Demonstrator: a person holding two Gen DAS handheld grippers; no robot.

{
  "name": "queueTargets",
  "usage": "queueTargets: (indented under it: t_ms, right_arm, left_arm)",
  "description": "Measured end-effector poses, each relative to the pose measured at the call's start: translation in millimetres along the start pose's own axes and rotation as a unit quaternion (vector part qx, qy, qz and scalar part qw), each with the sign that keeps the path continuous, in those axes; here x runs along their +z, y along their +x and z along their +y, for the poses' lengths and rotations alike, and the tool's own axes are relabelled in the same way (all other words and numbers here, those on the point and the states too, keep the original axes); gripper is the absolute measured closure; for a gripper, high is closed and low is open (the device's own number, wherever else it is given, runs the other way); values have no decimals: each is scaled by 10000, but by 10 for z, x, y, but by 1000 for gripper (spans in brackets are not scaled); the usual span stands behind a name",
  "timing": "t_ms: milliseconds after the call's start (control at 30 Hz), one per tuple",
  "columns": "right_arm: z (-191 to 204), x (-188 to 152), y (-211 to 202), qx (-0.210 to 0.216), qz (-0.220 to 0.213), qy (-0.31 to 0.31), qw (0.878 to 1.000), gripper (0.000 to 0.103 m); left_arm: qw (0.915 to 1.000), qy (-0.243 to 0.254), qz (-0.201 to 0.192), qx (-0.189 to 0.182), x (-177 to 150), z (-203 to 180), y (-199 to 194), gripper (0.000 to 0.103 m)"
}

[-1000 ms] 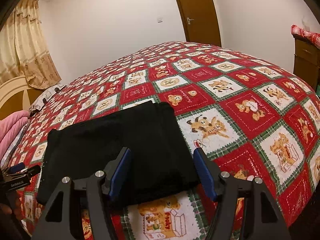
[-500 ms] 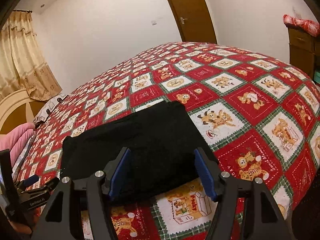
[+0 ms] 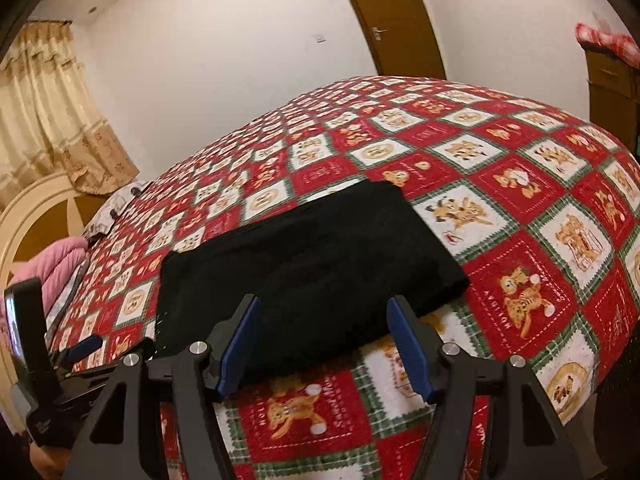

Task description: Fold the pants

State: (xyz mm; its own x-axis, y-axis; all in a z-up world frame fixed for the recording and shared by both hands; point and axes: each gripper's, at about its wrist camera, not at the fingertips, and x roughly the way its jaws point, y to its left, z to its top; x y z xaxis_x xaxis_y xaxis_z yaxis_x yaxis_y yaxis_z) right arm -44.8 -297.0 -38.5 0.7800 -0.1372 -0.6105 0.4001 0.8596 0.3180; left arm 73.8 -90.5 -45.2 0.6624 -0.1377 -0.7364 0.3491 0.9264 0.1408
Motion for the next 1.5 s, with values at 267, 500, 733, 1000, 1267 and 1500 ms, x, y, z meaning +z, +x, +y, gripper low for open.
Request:
queueTargets:
  t_ms: [267, 500, 733, 1000, 1267, 1500]
  right_arm:
    - [-92, 40, -68, -189, -119, -20, 9997, 36]
    - [-156, 22, -127, -554, -257, -264, 9978, 36]
    - [-147, 84, -226, -490, -396, -139, 9979, 36]
    - [118, 167, -326, -150, -488, -131, 9986, 36]
    - [214, 139, -398, -322, -627, -448, 9965, 36]
    - [259, 105, -371, -333, -614, -769, 9946, 36]
  left_arm:
    - [10000, 31, -16, -35, -18, -44, -76, 0]
    - [9999, 56, -27, -112, -26, -134, -136, 0]
    - [9998, 43, 53, -163, 1, -229, -170, 0]
    - [9999, -94, -114, 80, 21, -179, -270, 0]
    - [9996, -262, -125, 58, 26, -175, -319, 0]
    - [9993, -316, -206, -48, 22, -270, -424, 0]
